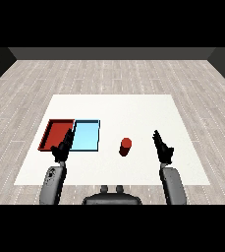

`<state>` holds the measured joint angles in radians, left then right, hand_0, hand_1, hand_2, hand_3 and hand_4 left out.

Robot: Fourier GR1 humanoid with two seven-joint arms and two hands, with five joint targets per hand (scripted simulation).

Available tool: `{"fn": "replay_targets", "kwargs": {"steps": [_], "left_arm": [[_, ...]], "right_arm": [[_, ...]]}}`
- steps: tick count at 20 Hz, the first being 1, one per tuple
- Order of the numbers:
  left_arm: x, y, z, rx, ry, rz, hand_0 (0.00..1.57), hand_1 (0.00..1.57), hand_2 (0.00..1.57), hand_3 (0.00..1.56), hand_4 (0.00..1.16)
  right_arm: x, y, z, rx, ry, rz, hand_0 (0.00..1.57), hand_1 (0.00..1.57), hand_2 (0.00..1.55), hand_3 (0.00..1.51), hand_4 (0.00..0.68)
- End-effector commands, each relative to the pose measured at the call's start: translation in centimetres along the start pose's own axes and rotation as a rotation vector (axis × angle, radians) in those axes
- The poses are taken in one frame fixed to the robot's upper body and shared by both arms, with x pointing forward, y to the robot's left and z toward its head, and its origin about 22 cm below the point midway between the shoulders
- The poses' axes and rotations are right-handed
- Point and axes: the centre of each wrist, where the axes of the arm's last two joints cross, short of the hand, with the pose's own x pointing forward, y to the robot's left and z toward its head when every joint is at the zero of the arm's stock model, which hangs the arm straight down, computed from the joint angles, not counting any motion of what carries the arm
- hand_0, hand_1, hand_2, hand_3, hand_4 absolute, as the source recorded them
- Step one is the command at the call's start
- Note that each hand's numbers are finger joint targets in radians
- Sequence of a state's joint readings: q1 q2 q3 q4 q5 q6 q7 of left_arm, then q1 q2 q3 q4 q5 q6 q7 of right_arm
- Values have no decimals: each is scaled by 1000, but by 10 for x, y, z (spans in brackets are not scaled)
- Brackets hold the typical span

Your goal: Pick the red can and put it in the red box

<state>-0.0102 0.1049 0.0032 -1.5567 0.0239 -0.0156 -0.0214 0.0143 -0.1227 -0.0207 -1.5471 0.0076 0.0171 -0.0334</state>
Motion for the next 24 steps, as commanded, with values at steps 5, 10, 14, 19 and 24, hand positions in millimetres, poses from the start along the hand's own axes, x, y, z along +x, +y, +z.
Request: {"fn": "replay_targets", "kwargs": {"steps": [5,10,14,19,24], "left_arm": [[7,-5,-2,1,20,23,0,0,0,0,0],[34,-2,-7,38,-428,66,0,0,0,0,0],[19,-15,-1,9,-439,65,0,0,0,0,0],[-7,3,8,26,-436,66,0,0,0,0,0],[14,-14,-4,4,-460,38,0,0,0,0,0]], "right_arm": [[-2,-48,35,31,-9,-47,0,0,0,0,0],[11,-42,37,75,-362,-128,0,0,0,0,0],[-2,-58,56,59,-379,-130,0,0,0,0,0],[-8,-45,39,52,-379,-139,0,0,0,0,0],[-17,-67,39,84,-384,-151,0,0,0,0,0]]}}
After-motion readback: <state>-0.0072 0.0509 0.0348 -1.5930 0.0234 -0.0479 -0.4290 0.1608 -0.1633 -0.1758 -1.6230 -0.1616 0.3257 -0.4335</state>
